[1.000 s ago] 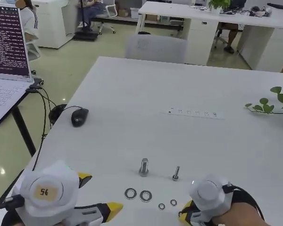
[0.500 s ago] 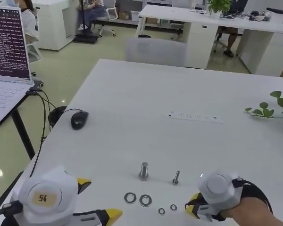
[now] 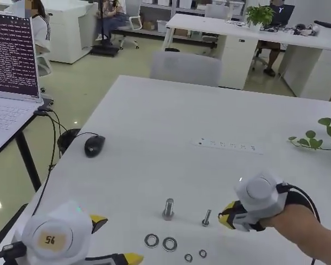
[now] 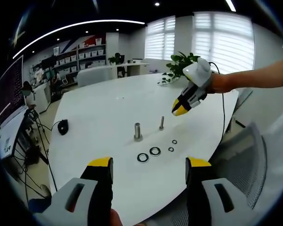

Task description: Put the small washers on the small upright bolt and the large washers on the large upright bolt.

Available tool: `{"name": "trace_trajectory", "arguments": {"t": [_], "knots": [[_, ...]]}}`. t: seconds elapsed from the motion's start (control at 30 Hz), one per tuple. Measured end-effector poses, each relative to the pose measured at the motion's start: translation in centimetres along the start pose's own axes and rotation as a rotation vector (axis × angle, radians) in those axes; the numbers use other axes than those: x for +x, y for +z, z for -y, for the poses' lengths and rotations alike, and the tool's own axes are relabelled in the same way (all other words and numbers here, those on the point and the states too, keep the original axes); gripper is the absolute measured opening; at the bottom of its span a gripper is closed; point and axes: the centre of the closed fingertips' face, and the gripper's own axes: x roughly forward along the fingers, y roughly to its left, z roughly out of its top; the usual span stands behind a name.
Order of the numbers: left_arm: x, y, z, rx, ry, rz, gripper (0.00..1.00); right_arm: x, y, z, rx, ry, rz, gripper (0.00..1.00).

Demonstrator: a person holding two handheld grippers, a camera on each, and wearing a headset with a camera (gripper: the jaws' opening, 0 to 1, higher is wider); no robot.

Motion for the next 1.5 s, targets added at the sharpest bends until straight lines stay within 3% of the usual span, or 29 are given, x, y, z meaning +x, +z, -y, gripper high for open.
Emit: {"name": "trace_trajectory", "arguments": {"t": [0.13,0.37,1.2,1.5], "knots": [[-0.1,0.2,-0.2,-0.005,0.007,0.004,0.62,1.2,0.8,0.6,-0.017,0.020,-0.016,0.13],[-0.4,0.2,-0.5,-0.009,0.019,0.005,0.62,2.7,0.7,0.8,-0.017,0.039,-0.056,0.13],[-0.4,0.1,-0.7,-0.015,0.027,-0.005,0.62,4.6,-0.2,0.8,-0.043,0.064,-0.126,0.13],[-0.5,0.0,-0.9,-0.019,0.033,-0.006,0.62,5.8,-1.2,0.6,-0.034,0.071,-0.165,0.13]]}}
